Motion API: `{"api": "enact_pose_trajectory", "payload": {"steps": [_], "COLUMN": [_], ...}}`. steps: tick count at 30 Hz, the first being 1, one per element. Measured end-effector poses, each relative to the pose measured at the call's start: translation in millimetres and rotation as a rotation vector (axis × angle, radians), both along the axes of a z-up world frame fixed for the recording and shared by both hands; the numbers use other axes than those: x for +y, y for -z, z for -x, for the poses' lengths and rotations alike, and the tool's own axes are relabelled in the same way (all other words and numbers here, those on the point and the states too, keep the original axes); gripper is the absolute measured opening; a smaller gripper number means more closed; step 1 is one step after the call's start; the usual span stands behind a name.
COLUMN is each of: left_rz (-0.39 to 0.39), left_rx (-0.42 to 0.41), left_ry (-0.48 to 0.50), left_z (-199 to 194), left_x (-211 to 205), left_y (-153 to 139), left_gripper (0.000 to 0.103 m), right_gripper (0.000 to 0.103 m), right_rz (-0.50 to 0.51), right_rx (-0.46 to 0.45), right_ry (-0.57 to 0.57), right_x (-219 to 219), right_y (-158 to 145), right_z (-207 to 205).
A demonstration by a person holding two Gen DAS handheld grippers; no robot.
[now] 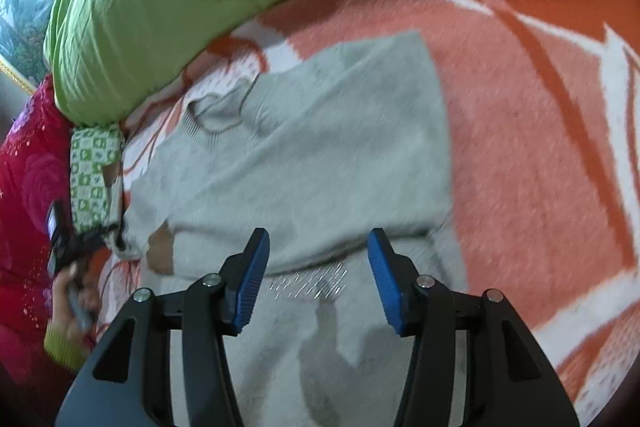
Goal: Fold small clothes
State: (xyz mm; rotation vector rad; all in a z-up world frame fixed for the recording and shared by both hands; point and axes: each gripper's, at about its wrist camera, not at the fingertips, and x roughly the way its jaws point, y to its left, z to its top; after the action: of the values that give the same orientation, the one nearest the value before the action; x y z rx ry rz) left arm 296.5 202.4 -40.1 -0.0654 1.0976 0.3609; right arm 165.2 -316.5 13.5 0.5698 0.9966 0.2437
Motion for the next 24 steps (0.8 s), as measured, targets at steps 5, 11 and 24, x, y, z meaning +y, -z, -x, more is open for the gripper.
{"api": "enact_pose_trajectory", "payload": {"steps": [5, 11, 24], "left_rz": [-0.148, -0.159, 0.181], "left_rx": [0.1, 0.121, -0.244], "left_ry": [-0.035, 0.013, 0.646], "left_z": [-61.5, -72.2, 52.0], "left_x": [17.3, 15.5, -230.1], "left_y": [22.6, 32.5, -101.9], "left_gripper": [0.081, 0.004, 0.003], "right_gripper": [0.053, 0.053, 0.053], "right_rz": [-0.012, -0.023, -0.113], "right_rx": [0.027, 0.016, -0.023], "right_ry": [-0.044, -0.065, 0.024], "right_x": [14.1, 17.2, -7.5], "right_y": [4.2, 2.3, -3.6], "right_z": [3.6, 0.9, 7.7]}}
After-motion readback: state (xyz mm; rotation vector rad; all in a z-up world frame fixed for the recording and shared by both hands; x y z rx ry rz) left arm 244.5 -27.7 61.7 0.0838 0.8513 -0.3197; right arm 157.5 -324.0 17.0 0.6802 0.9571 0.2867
